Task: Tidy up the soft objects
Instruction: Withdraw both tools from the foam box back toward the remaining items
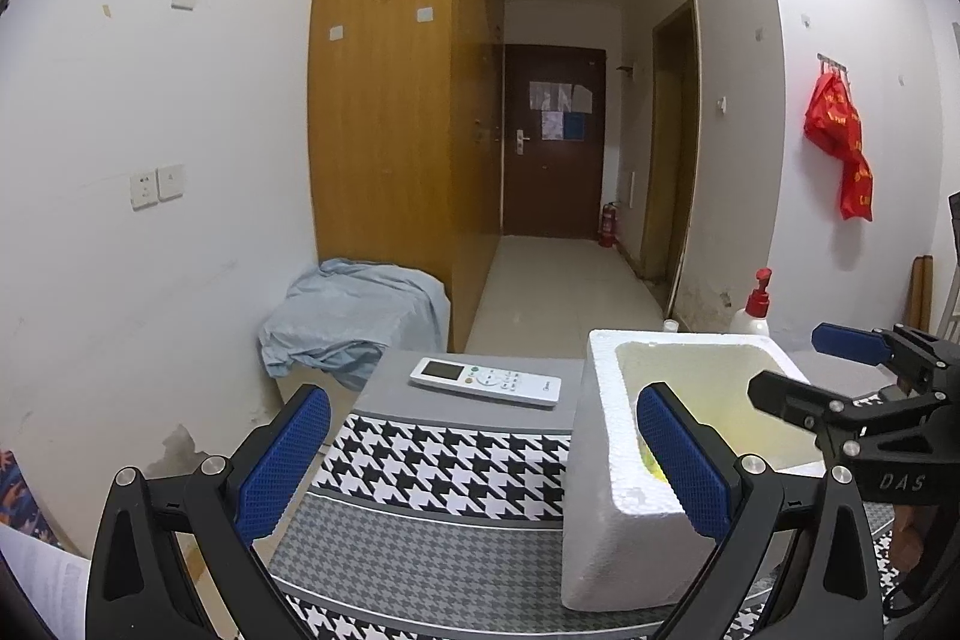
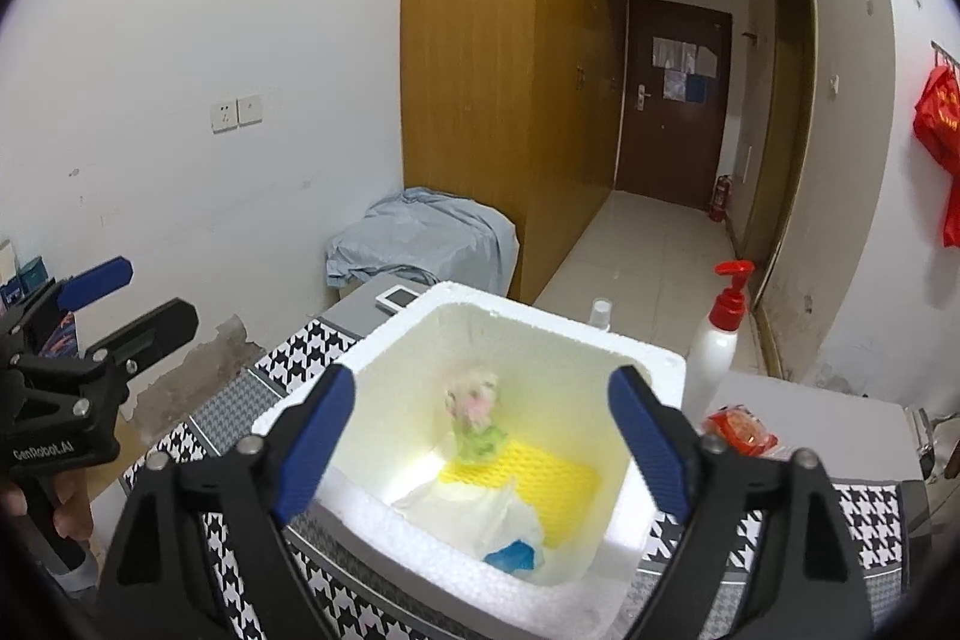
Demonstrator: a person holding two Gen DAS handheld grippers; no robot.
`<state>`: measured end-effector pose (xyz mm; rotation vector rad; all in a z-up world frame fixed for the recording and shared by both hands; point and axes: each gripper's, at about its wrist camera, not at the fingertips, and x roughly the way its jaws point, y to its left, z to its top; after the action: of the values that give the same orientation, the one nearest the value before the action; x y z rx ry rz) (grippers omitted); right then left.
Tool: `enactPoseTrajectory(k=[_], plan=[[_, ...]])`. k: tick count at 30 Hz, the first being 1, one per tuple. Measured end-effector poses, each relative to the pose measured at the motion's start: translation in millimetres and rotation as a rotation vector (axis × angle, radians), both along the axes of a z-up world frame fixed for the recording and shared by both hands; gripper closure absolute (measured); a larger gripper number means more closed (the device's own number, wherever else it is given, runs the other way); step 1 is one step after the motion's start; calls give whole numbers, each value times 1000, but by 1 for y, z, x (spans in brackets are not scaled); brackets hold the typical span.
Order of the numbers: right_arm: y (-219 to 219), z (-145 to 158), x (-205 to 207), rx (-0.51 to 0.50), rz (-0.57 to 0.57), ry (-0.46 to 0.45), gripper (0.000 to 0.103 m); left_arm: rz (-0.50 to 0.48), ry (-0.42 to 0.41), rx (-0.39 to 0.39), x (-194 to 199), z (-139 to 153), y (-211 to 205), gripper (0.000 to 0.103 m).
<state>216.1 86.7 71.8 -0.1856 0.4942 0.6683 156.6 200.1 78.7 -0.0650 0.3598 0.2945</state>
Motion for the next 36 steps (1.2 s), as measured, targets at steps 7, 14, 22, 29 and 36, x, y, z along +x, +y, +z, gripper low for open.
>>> enactPoseTrajectory(k=[7,14,22,29,36], plan=[[-6,8,-10,14,7,-3,12,-16,-2,-2,-3,4,-7,1],[-33,18,-30,40,-36,-39,5,-77,-26,13,-13,14,-29,1],[-73,29,-57,65,-98,-84,0,-148,-49,15,-24,24,-63,1],[-102,32,-78,78,-132,-109,0,-181,-60,31,-34,29,-89,1],[-129,23,-87,97,-171,-107,0,-225,-65,36,-42,28,-113,1]])
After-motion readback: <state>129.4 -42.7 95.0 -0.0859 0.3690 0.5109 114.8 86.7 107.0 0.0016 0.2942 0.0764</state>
